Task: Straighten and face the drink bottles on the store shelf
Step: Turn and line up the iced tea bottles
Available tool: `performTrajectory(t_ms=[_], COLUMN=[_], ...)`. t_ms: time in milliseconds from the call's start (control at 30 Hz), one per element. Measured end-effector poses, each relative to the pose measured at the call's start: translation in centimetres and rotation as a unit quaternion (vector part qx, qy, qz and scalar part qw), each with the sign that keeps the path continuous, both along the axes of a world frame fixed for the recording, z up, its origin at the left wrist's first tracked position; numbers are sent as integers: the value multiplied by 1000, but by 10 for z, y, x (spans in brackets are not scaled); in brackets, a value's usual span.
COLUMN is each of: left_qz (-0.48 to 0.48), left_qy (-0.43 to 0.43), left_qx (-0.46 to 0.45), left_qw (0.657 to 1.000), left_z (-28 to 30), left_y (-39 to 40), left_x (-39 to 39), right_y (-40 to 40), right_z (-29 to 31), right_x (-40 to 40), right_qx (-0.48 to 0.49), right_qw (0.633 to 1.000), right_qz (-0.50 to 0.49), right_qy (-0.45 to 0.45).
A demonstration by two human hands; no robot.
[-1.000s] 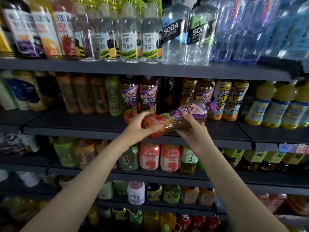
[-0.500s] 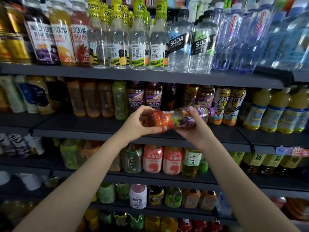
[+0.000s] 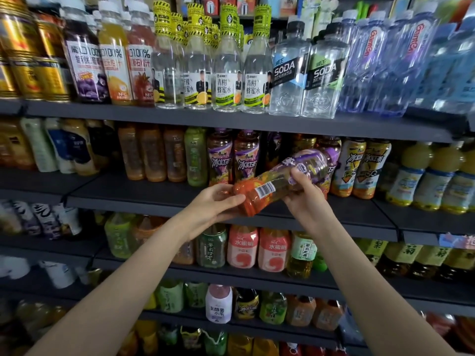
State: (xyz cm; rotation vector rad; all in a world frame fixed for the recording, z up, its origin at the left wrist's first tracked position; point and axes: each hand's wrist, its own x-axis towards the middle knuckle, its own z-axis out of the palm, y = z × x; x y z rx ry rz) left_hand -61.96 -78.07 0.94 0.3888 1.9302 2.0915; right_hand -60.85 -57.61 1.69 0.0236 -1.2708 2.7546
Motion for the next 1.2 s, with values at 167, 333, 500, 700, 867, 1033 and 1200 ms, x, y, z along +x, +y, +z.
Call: performTrajectory(t_ms=[167, 333, 500, 700, 867, 1033, 1200], left_qz=[87, 93, 68, 33, 31, 14, 98], left_qy=[251, 351, 308, 267, 265, 273, 310], left_qx=[-151, -206, -223, -254, -216, -177, -218], left_qw=[952, 908, 923, 929, 939, 946, 920], left_z=[1, 1, -8, -21, -26, -28, -28], left_y=[-8, -10, -9, 15, 36, 57, 66], left_x=[-7, -10, -18, -27, -28, -32, -52], right_y=[-2, -10, -5, 5, 12, 3, 24], right_z=[4, 0, -6, -9, -11, -14, -16], right_x=[0, -2, -2, 3, 1, -7, -12], right_qx=[81, 40, 131, 323, 400, 528, 529], right_qw=[994, 997, 991, 939, 906, 832, 803], right_qz=[50, 20, -29, -31, -61, -85, -258], right_qy=[-50, -70, 4, 110, 125, 146, 90])
